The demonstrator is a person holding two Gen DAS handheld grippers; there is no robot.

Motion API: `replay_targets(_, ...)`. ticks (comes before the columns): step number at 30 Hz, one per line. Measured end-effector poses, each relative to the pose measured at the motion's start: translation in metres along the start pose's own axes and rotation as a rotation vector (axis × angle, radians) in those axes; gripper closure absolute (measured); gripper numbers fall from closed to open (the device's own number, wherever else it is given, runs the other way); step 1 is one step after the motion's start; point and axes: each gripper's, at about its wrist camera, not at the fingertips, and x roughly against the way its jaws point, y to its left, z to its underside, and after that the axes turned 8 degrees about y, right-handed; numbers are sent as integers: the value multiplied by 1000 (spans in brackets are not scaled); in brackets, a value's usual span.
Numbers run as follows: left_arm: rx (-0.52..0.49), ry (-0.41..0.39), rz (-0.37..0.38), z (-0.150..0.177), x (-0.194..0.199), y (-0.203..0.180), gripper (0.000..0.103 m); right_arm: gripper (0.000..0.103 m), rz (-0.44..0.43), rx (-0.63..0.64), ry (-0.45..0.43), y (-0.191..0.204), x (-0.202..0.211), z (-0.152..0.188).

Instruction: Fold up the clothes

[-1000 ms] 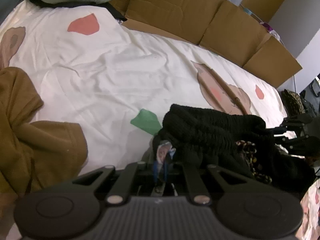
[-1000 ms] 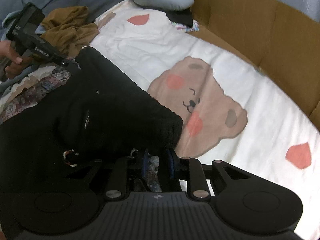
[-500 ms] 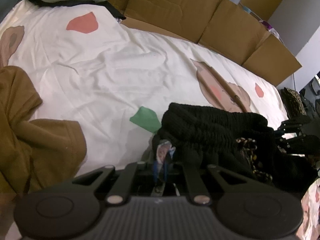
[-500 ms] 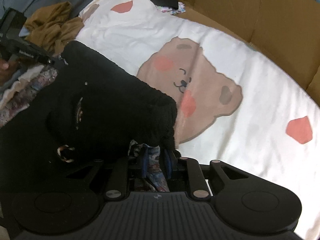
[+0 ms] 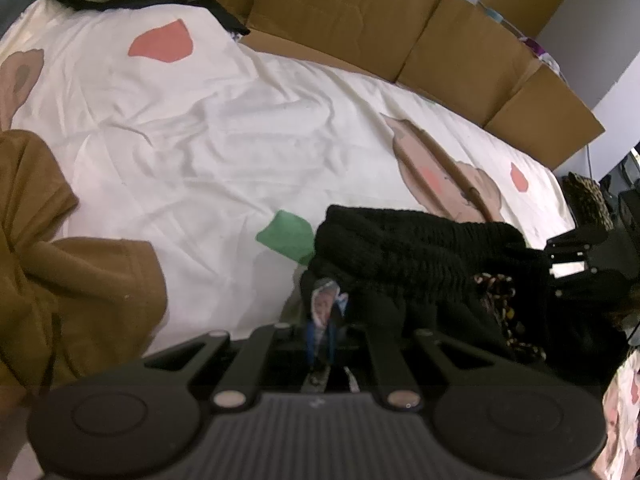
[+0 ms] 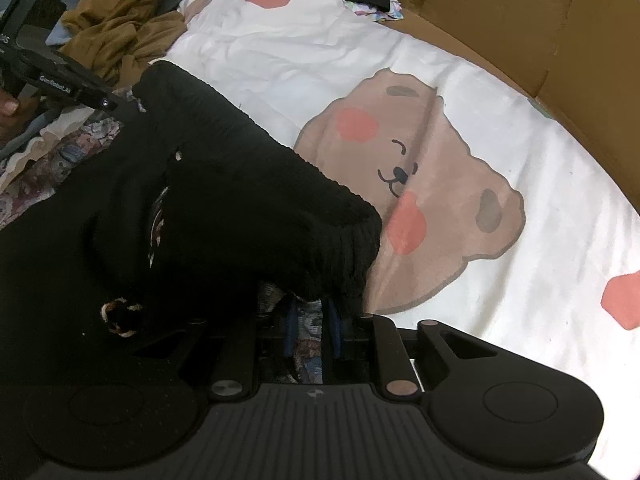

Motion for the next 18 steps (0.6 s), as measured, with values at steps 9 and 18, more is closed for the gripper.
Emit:
replay_targets(9, -15, -37, 8, -7, 11, 1, 97, 100, 153, 57, -10, -11, 28, 6)
replay_targets(18, -50, -98, -3, -28, 19, 3, 98, 101, 293, 81, -18, -27, 34, 2)
